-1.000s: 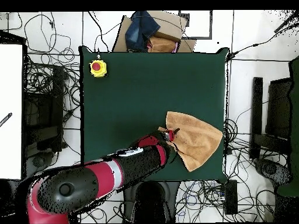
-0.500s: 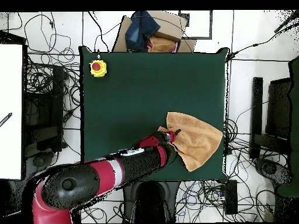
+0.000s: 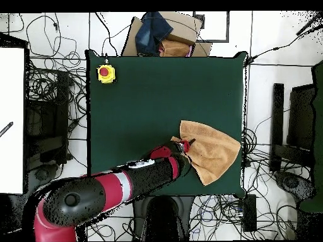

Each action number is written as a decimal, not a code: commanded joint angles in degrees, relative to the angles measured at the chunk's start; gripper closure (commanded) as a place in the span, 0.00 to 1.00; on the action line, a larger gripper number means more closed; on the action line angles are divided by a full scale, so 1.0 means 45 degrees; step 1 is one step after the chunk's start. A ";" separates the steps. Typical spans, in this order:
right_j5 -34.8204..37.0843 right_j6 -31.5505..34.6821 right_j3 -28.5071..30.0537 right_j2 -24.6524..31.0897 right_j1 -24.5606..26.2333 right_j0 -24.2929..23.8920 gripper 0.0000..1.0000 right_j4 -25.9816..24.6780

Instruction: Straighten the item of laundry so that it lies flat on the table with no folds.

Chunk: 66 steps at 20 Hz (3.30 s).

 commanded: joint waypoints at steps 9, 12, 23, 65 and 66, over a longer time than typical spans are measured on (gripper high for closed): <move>0.3480 0.1427 0.0572 0.1408 -0.1836 0.0040 0.00 -0.0949; 0.3296 0.1565 0.0521 0.1496 -0.1834 0.0045 0.00 -0.1024; 0.3000 0.1866 0.0750 0.2428 -0.2005 -0.0189 0.00 -0.1023; 0.2488 0.2109 -0.0322 0.1822 -0.0334 0.0240 0.00 -0.0221; 0.2449 0.2098 -0.0428 0.1817 -0.0253 0.0212 0.00 -0.0197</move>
